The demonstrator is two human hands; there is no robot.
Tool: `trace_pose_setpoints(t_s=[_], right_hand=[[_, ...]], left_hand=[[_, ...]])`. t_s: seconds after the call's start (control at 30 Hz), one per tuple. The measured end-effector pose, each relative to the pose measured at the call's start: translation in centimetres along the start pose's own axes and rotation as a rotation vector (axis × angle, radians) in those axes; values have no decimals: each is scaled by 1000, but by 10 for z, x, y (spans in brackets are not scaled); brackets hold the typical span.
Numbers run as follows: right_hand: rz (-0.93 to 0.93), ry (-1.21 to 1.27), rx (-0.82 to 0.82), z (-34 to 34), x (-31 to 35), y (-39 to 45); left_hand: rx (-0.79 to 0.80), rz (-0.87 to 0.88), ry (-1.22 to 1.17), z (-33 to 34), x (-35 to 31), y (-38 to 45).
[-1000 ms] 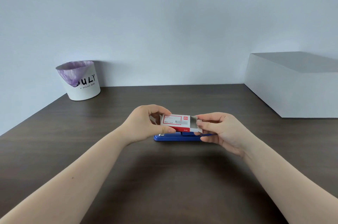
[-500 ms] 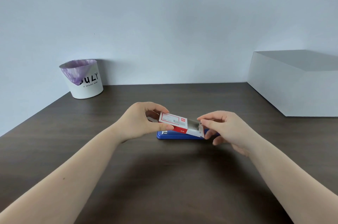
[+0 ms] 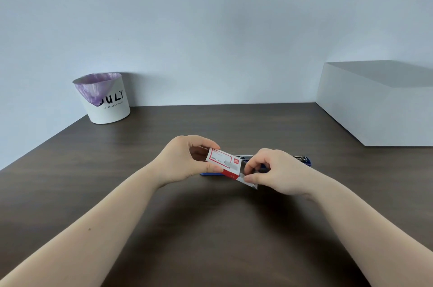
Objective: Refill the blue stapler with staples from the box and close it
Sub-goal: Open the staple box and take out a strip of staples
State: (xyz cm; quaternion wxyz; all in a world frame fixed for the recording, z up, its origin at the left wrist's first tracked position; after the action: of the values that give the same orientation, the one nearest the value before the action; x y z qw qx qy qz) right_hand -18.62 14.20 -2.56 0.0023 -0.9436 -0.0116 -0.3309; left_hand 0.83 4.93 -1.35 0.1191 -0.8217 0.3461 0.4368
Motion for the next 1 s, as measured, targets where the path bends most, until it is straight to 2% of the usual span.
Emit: trace_pose_setpoints(t_s=[0.27,0.4,0.47,0.53,0.57,0.63,0.7,0.73,0.9,1.0], right_hand=[[28,130,-43,-2,5,0],[-17,31,-51,-1,10,-1],[-46,-42,-92,0,12,-1],[-61,-16,-218,-3,12,0],[-47,77,-315,-7,9,1],[6,464,-464,-17,0,1],[43,909,-430,-23,-5,1],[63,1020,-388,-23,-7,1],[223,1037,-243,-6,-10,5],[208,1153,-207,-4,-7,7]], left_hand=[[-22,27,-46,0,-5,-1],[-31,29,-63,2,-5,-1],[-40,22,-90,2,-2,-1],[-57,8,-129,1,2,-2],[-69,0,-144,0,4,-2],[-108,-11,-155,-3,9,-2],[-153,-16,-171,-6,13,-3],[-174,-21,-187,-6,15,-3],[-226,-38,-235,-8,20,-3],[-235,-42,-260,-8,21,-4]])
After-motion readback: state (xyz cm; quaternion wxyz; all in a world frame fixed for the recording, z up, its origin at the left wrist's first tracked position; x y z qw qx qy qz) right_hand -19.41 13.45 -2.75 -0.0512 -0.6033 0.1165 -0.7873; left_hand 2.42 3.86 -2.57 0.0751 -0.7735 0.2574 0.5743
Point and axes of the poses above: each hand's wrist, its own y-axis towards the middle knuckle, its own z-axis out of the palm, x = y × z, the point moved 2 cm from there along y, towards the middle knuckle, and after that the axes turned 5 degrees about x, right-handed, at the moved point
